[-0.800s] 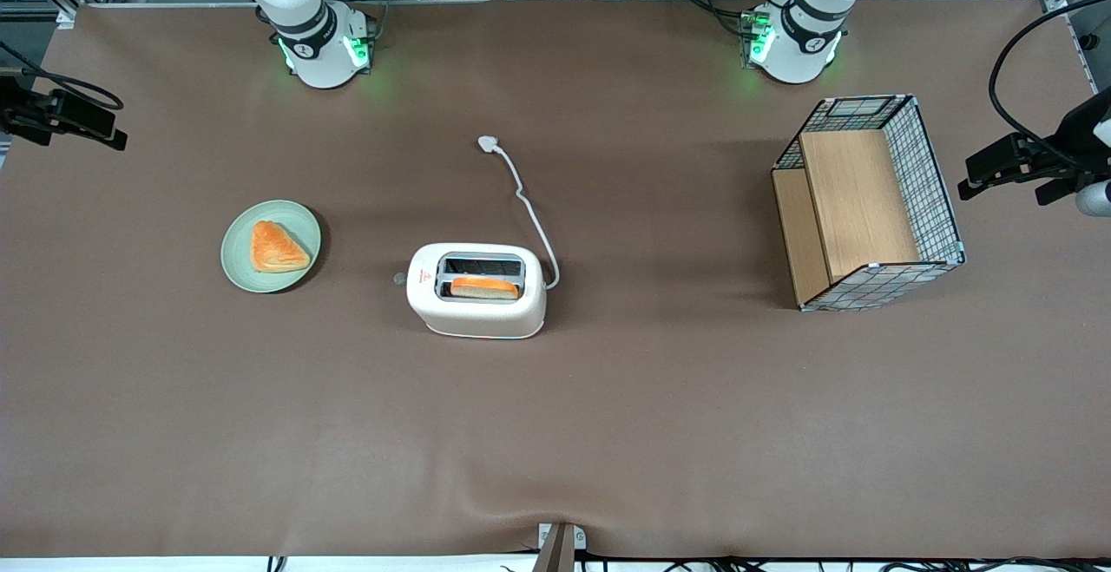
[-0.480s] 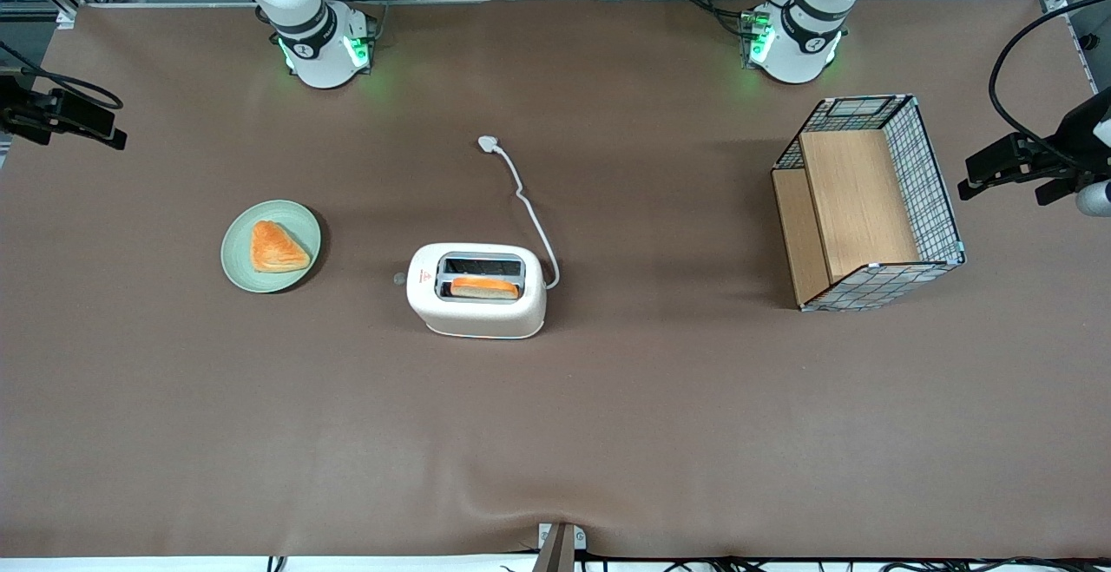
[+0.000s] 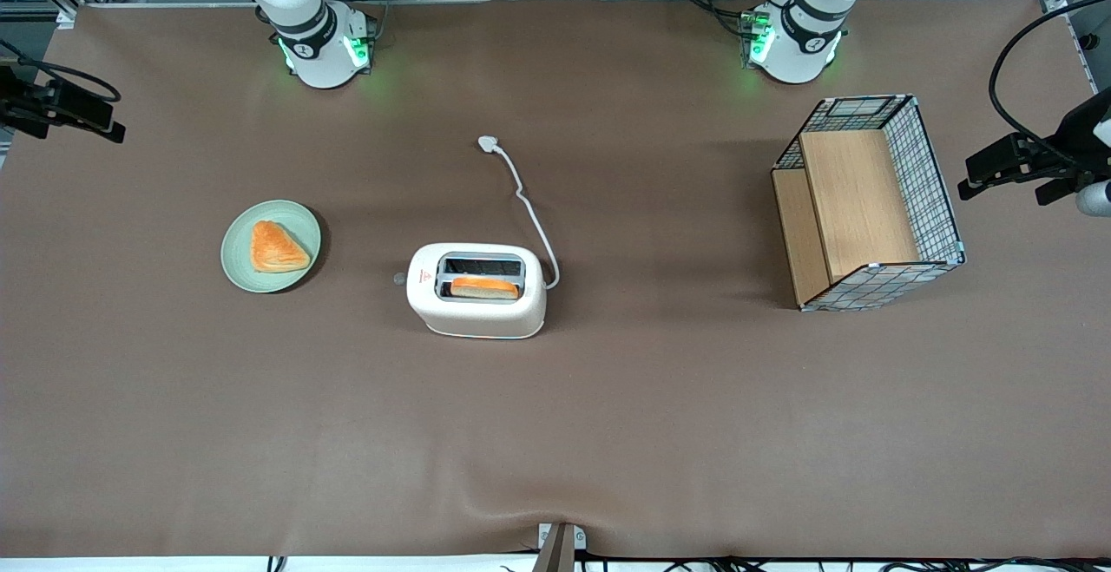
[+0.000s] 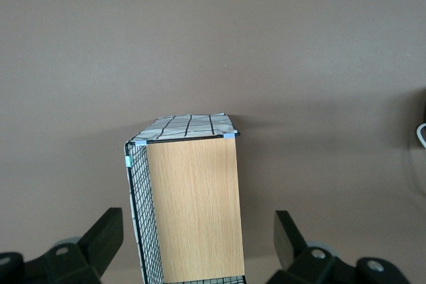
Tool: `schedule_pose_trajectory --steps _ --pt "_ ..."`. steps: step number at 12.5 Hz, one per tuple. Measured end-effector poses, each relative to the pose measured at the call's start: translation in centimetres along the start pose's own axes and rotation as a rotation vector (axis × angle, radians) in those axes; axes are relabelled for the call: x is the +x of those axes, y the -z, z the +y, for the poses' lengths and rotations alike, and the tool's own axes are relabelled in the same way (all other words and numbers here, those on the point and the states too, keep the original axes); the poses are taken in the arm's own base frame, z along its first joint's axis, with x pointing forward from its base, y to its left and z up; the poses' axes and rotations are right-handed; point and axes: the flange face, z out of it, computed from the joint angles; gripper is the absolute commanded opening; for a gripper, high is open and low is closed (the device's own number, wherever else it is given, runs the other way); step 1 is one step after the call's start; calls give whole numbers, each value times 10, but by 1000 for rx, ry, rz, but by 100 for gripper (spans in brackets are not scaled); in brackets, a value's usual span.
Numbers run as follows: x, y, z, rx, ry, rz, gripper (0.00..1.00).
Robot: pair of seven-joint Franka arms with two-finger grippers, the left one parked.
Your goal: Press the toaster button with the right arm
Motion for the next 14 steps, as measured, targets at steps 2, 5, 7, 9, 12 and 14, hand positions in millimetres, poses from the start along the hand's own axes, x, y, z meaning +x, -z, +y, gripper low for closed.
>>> schedule_pose_trajectory --steps 2,5,7,9,12,14 --pt "2 -3 -4 -1 7 -6 100" --pt "4 -11 -13 45 24 -44 100" --pt "10 -25 -26 51 48 -85 100" --pt "22 -43 -44 76 77 -125 100" --pt "39 -67 -67 145 82 -168 88" --pt "48 -78 -82 150 94 -166 83"
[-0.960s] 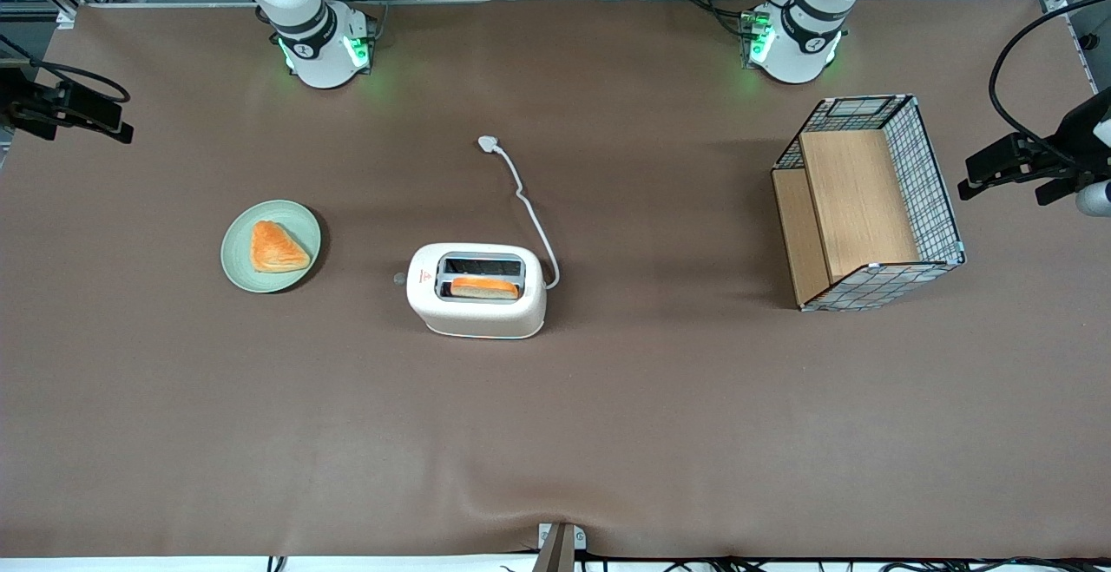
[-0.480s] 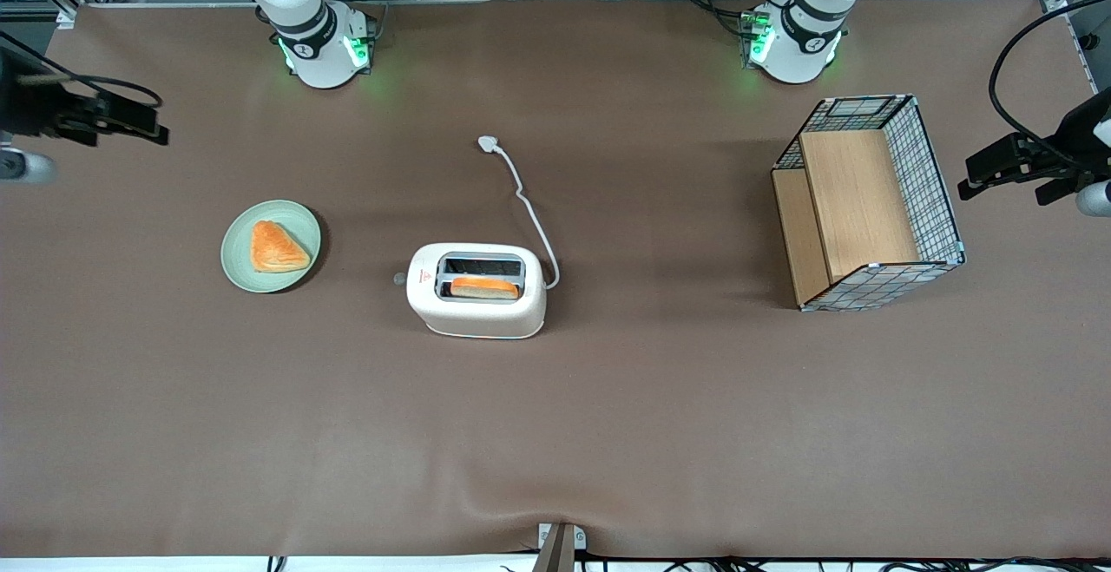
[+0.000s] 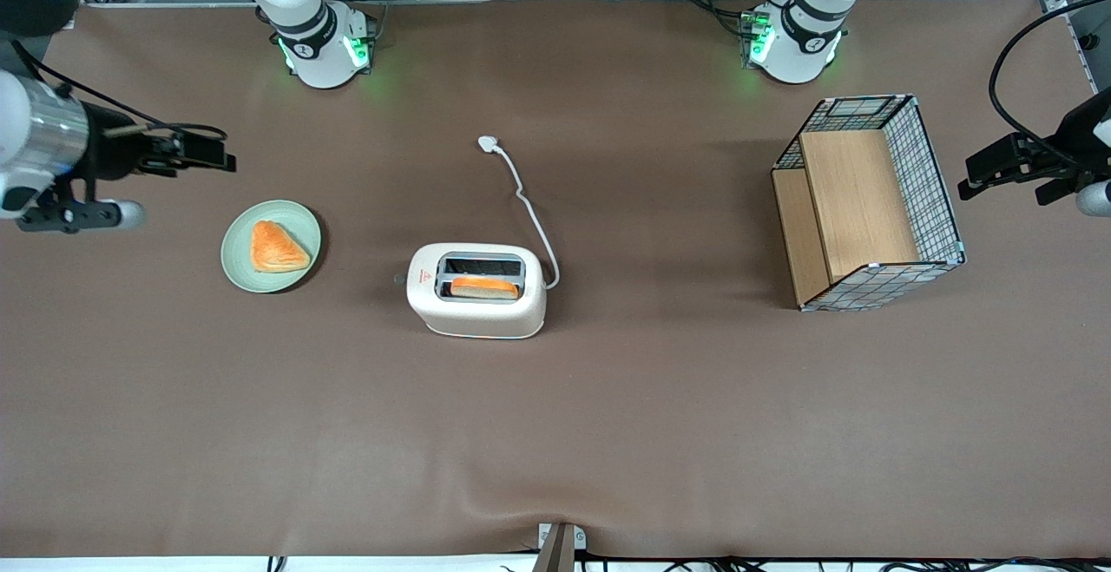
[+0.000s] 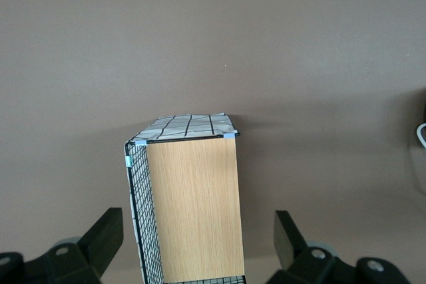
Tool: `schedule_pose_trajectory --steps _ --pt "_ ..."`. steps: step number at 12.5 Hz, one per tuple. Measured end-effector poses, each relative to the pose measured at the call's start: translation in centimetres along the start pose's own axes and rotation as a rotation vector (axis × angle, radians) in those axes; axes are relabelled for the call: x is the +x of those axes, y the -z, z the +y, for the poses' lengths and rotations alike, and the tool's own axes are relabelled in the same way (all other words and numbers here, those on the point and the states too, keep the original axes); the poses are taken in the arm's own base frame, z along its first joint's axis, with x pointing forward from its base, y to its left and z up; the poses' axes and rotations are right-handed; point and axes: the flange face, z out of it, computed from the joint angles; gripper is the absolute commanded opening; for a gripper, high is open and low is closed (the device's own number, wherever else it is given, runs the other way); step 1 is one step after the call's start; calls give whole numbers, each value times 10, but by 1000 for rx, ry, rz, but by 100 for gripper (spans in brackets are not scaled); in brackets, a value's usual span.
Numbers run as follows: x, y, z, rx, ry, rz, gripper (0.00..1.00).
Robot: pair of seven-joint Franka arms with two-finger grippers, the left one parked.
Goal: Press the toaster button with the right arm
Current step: 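Lower the right gripper past the green plate to the toaster's lever side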
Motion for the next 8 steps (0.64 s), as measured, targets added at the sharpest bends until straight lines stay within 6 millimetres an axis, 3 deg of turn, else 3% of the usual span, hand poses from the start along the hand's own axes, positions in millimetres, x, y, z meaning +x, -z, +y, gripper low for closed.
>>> schedule_pose_trajectory --steps 2,3,5,6,8 --pt "12 -12 -13 -3 17 1 74" --pt "18 -19 -20 5 27 1 59" --pt "32 -35 -34 47 42 -9 8" --pt "41 -45 -37 67 41 -16 0" --pt "62 -67 -38 100 31 -22 0"
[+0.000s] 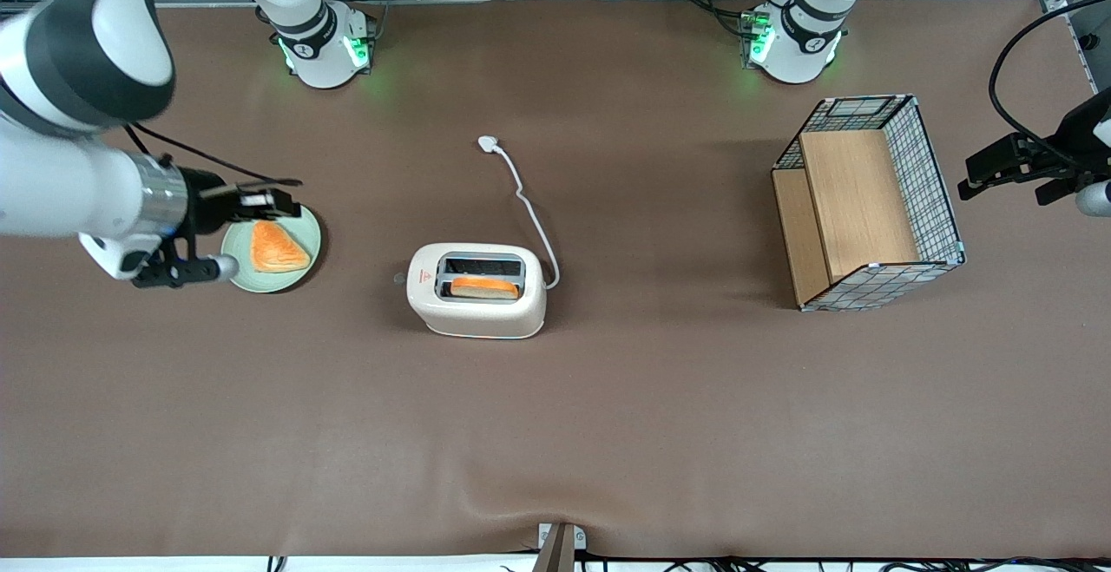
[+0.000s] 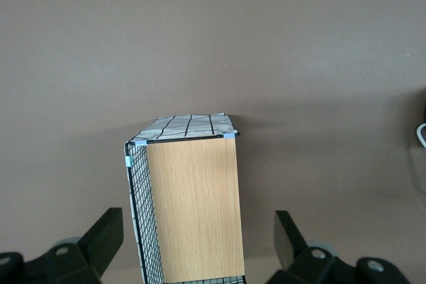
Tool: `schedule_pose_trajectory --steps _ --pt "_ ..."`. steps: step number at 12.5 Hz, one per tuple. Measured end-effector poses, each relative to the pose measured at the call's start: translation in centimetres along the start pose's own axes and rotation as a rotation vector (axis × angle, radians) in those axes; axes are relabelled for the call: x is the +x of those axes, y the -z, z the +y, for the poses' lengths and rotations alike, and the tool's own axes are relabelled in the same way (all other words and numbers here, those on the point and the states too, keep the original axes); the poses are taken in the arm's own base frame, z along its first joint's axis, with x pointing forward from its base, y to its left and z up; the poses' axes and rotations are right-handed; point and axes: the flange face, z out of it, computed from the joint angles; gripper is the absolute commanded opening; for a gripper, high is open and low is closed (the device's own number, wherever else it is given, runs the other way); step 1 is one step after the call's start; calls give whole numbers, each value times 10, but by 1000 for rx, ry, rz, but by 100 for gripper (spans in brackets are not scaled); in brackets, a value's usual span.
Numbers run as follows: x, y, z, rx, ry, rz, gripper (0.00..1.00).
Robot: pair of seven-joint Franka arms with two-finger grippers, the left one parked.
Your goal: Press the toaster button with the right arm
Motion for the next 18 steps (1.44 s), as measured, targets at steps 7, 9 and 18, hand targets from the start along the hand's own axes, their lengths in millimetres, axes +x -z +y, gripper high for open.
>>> schedule_pose_trajectory --steps 7,9,18 --pt "50 -117 -34 27 4 85 0" --pt "58 -129 -30 76 -25 94 0" --pt "64 -174 -6 184 -74 75 0"
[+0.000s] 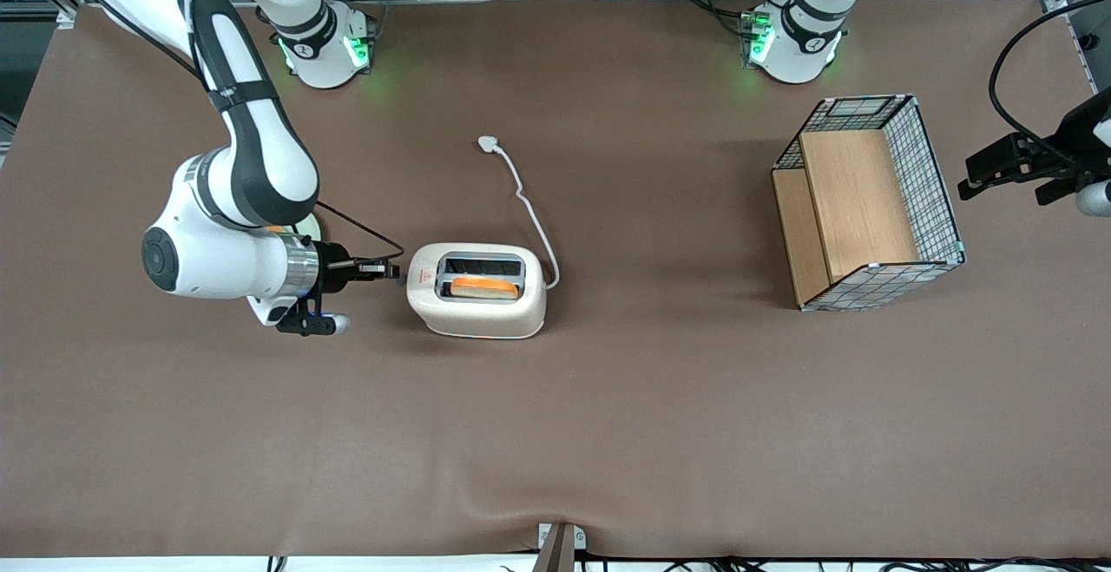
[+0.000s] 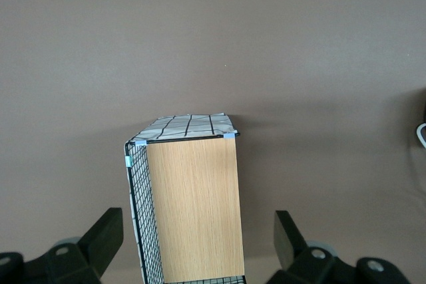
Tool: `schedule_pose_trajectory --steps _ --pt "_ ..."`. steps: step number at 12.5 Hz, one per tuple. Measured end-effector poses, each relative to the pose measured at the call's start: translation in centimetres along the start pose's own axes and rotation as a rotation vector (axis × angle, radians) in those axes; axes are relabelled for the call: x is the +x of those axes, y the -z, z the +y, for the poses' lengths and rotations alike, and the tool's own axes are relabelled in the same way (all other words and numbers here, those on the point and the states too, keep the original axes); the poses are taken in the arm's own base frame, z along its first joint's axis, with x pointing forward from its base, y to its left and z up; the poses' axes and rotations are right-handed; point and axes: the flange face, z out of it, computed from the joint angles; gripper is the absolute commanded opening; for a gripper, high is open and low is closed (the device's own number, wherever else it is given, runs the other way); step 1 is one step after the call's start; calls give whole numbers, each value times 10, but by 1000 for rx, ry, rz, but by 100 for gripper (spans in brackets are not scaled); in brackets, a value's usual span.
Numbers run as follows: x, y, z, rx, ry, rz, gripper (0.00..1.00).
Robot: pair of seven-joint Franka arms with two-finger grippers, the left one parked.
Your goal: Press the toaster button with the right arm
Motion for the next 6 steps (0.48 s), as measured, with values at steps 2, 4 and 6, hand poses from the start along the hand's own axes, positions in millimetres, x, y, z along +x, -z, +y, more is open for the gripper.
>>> schedule_pose_trajectory --steps 2,4,6 --pt "0 -3 4 2 -8 7 0" --pt "1 -6 8 1 -14 21 0" --pt "2 -8 9 0 -15 36 0"
